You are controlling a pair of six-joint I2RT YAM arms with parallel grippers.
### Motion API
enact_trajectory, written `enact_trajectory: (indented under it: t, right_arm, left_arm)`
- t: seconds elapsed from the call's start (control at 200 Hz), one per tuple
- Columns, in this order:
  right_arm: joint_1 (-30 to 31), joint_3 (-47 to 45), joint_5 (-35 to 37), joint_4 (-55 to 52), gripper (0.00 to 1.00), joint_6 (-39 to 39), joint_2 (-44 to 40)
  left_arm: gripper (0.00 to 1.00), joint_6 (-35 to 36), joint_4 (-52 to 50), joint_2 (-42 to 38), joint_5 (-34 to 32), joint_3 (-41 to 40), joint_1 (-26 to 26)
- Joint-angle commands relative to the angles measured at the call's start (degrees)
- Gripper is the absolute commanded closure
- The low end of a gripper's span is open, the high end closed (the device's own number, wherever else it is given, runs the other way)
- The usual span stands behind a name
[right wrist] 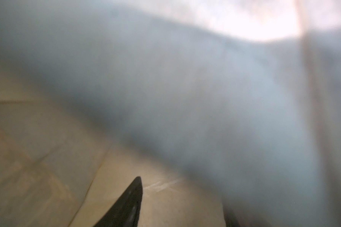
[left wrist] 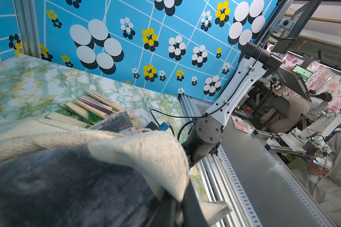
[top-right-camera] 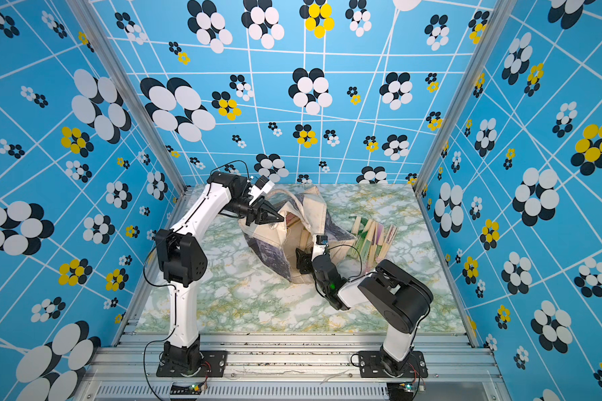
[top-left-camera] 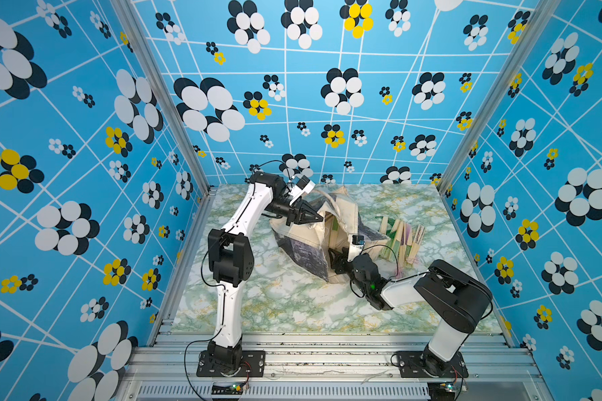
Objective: Take out the folding fans from the tote bags
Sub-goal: Pick up the folding fan from the canvas bag.
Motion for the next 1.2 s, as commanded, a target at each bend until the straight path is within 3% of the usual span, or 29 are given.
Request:
enact_trajectory:
  t: [0.0, 0.14, 0.285, 0.45, 0.675, 0.975, 1.195]
  right_arm:
    - [1.63, -2.92, 1.38, 12.31, 0.35, -6.25, -1.75]
    - [4.55, -3.14, 0.5, 11.86, 0.34, -11.54, -3.69]
    - [4.93, 2.77, 0.61, -1.35, 0.33, -12.19, -4.53]
    - [4.05, 11.1, 7.5, -16.3, 0.32, -7.72, -1.7]
    - [-1.0, 20.4, 5.17, -30.28, 0.31, -0.6, 3.2]
    - [-5.88, 27.08, 0.94, -33.36, 0.3, 3.95, 10.45]
    - [-6.36, 31.36, 2.94, -37.23, 0.3, 6.44, 14.48]
  left_arm:
    - [1.0, -0.16, -11.46, 0.27, 2.34, 2.01, -0.05]
    - [1.0, -0.34, -11.44, 0.45, 2.26, 2.09, 0.05]
    - [1.0, -0.5, -11.46, 0.13, 2.3, 2.01, -0.06]
    - [1.0, -0.52, -11.46, -0.34, 2.25, 1.94, -0.24]
    - [1.0, -0.78, -11.45, -0.61, 1.95, 1.92, -0.48]
    - [1.0, -1.03, -11.46, -0.84, 1.72, 1.91, -1.21]
    - [1.0, -1.22, -11.41, -0.95, 1.51, 1.85, -1.88]
